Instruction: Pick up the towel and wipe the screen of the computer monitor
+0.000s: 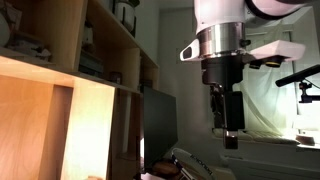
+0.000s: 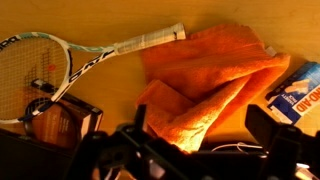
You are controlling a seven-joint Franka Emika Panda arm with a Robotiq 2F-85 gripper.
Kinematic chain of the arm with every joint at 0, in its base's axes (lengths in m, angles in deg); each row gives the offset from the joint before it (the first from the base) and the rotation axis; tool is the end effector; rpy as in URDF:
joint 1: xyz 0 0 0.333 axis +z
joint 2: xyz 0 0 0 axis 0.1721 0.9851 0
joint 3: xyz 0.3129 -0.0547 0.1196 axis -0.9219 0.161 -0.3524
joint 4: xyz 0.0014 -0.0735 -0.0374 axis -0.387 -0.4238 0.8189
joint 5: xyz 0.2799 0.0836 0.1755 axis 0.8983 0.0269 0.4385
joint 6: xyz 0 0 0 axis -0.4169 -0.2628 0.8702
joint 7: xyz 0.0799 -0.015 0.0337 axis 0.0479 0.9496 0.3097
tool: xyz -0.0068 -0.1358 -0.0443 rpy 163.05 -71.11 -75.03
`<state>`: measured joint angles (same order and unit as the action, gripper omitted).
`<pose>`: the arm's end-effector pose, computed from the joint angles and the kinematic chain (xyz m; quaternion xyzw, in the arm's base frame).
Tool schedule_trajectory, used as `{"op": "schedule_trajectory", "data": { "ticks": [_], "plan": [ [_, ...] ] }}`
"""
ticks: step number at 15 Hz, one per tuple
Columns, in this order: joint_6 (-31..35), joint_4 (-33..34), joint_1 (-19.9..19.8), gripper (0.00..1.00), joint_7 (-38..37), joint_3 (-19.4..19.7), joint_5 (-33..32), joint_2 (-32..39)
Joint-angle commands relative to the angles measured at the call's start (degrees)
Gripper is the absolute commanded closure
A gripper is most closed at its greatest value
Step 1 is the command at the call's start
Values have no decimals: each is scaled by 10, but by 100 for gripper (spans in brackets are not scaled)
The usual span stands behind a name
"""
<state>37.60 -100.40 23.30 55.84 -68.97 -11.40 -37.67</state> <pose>0.6271 0.1946 0.3401 0.9668 0.2193 -0.0039 0.1312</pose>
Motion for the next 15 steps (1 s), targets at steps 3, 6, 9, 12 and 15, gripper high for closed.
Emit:
{"op": "schedule_trajectory", "data": {
  "ticks": [3, 6, 9, 12, 15],
  "plan": [
    [-26, 58, 9, 0, 29, 14, 20, 57],
    [-37, 125, 7, 0, 79, 8, 39, 131],
    [-56, 199, 9, 0, 124, 7, 57, 201],
    [-81, 275, 12, 0, 163, 6, 69, 263],
    [-117, 355, 21, 0, 188, 9, 73, 321]
  ]
}}
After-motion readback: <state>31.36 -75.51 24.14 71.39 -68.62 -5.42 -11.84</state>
